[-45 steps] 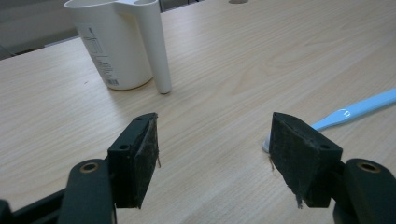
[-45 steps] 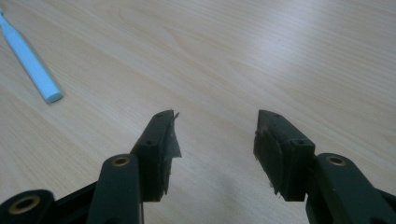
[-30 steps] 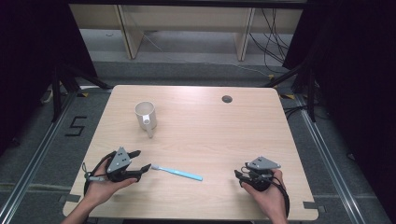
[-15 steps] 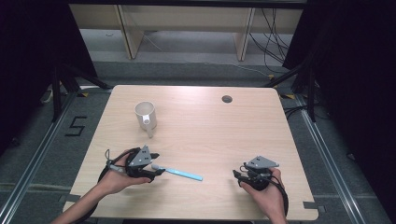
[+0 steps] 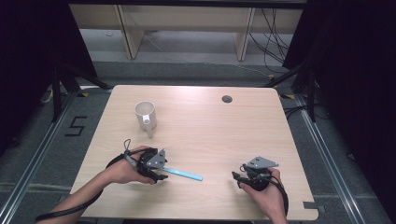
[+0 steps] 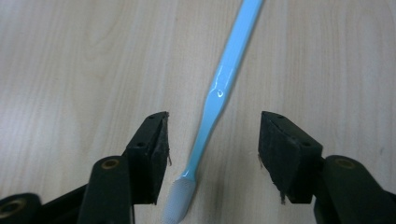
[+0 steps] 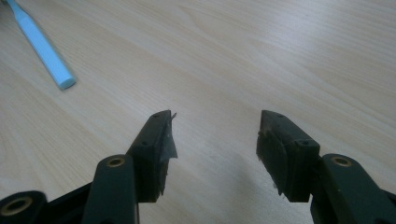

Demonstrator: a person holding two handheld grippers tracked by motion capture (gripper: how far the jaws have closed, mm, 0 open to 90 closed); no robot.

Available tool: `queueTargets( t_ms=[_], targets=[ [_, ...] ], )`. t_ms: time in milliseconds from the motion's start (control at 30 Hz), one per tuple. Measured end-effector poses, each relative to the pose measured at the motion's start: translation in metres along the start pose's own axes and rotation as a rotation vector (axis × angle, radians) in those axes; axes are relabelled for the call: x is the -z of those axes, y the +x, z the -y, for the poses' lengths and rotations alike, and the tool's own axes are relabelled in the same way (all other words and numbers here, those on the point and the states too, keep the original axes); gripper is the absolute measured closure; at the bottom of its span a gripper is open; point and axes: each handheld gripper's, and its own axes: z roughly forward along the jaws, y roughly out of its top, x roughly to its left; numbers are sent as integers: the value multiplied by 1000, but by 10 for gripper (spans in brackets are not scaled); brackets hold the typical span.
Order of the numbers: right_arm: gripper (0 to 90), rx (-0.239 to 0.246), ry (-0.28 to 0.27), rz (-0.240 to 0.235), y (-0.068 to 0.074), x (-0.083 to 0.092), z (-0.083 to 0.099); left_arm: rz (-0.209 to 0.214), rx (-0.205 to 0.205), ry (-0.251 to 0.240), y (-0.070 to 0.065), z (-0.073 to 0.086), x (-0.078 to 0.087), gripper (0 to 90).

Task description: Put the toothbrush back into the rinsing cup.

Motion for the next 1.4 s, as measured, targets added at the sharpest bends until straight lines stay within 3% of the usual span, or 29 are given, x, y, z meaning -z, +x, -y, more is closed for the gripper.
queueTargets(
  t_ms=[33, 100, 267, 367, 467, 567, 600, 633, 667, 700, 733, 767, 867, 933, 1100, 1133, 1333, 1400],
  targets=[
    [458, 1, 2, -2, 0, 0, 0, 11, 15, 3, 0, -2, -2, 444],
    [457, 21, -6, -9, -1, 0, -1, 32, -11, 53, 2, -5, -2, 454],
    [456, -8, 17, -35, 2, 0, -1, 83, -82, 147, 10, -20, -7, 483],
    [455, 8, 13, -32, 0, 0, 0, 106, -94, 159, 13, -24, -10, 487],
    [454, -23, 20, -49, 3, -1, 1, 134, -116, 183, 16, -28, -14, 500],
    [453, -12, 18, -48, 2, -1, 1, 161, -113, 188, 17, -31, -17, 512],
    [453, -13, 20, -49, 2, 0, 0, 170, -131, 206, 18, -32, -17, 512],
    [453, 23, 4, -51, 0, -1, -1, 179, -137, 212, 18, -33, -18, 518],
    [453, 4, 8, -48, 2, 0, -1, 186, -117, 199, 16, -33, -20, 520],
    [453, -6, 2, -48, 2, 0, -2, 187, -149, 212, 18, -34, -20, 525],
    [453, -6, 2, -48, 2, 0, -2, 191, -139, 204, 17, -34, -21, 525],
    [453, 19, -3, -54, 0, -1, -2, 200, -125, 198, 16, -34, -22, 529],
    [452, 4, 9, -50, 1, -2, -3, 199, -148, 205, 18, -35, -24, 534],
    [451, 32, 5, -53, 1, -4, -2, 203, -135, 198, 19, -35, -25, 556],
    [451, 23, 3, -59, 2, -3, -3, 217, -137, 215, 21, -36, -28, 577],
    [451, -27, 18, -56, 5, 0, -3, 218, -139, 217, 21, -37, -29, 580],
    [450, 22, 9, -54, 2, -2, -3, 232, -158, 239, 22, -43, -33, 596],
    [450, 9, 13, -58, 4, -2, -3, 238, -168, 251, 22, -45, -34, 603]
  ],
)
